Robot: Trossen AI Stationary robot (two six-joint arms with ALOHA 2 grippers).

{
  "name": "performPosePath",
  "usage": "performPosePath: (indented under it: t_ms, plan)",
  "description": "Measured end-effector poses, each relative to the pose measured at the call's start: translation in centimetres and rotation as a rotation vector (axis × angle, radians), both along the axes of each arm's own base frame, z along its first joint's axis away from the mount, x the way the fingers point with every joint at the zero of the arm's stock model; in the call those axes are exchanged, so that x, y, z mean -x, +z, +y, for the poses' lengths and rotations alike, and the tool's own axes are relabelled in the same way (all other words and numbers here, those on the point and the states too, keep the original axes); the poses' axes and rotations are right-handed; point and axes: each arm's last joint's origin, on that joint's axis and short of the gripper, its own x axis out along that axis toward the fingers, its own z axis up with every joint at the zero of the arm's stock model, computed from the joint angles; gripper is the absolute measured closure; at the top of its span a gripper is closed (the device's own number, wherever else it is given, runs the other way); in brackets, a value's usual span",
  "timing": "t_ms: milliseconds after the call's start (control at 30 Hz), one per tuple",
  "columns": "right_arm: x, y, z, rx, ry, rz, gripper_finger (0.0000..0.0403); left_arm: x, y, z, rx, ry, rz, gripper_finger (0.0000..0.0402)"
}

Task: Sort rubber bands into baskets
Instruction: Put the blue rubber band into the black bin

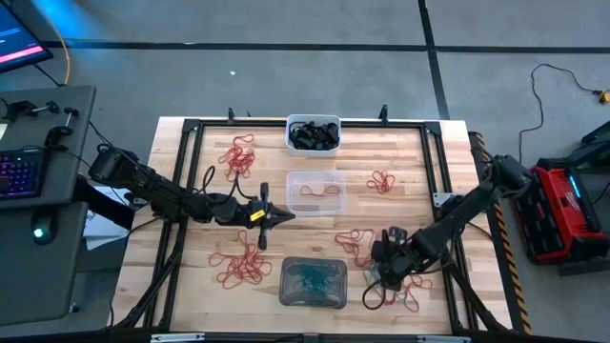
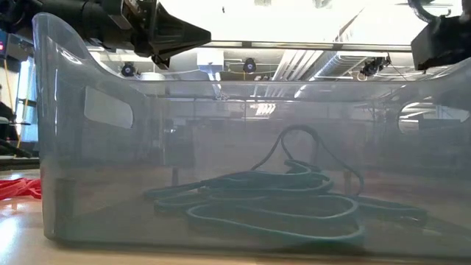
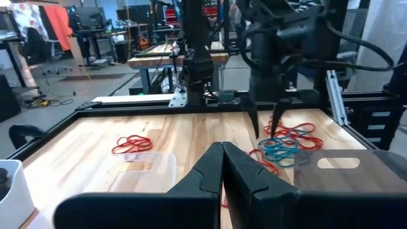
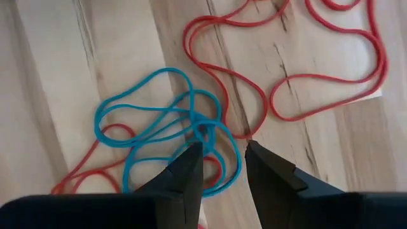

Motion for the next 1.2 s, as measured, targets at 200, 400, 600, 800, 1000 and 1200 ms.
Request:
performPosePath:
  t_ms: [200, 400, 600, 800, 1000, 1200]
  plan:
    - [-0.8, -1.3, 0.5, 0.022, 0.072, -0.002, 0.0295, 0.0, 0.0, 0.0, -0.001, 0.01, 0.001, 0.0401]
    - [-1.5, -2.3, 0.1, 0.051, 0.115, 0.014, 0.0297, 0.0, 0.0, 0.0, -0.001, 0.01, 0.001, 0.0401]
    - [-1.9, -2.3, 0.0, 0.049, 0.15, 0.001, 0.035, 0.0, 0.0, 0.0, -0.001, 0.01, 0.003, 0.0401]
    - [-1.8, -2.3, 0.1, 0.015, 0.159, 0.018, 0.0393, 0.0, 0.0, 0.0, -0.001, 0.01, 0.003, 0.0401]
    - [-1.9, -1.8, 0.3, 0.0, 0.145, 0.018, 0.0396, 0.0, 0.0, 0.0, 0.005, 0.01, 0.002, 0.0401]
    - [-2.5, -0.1, 1.2, 0.024, 0.165, -0.011, 0.0401, 0.0, 0.0, 0.0, 0.006, 0.01, 0.002, 0.0401]
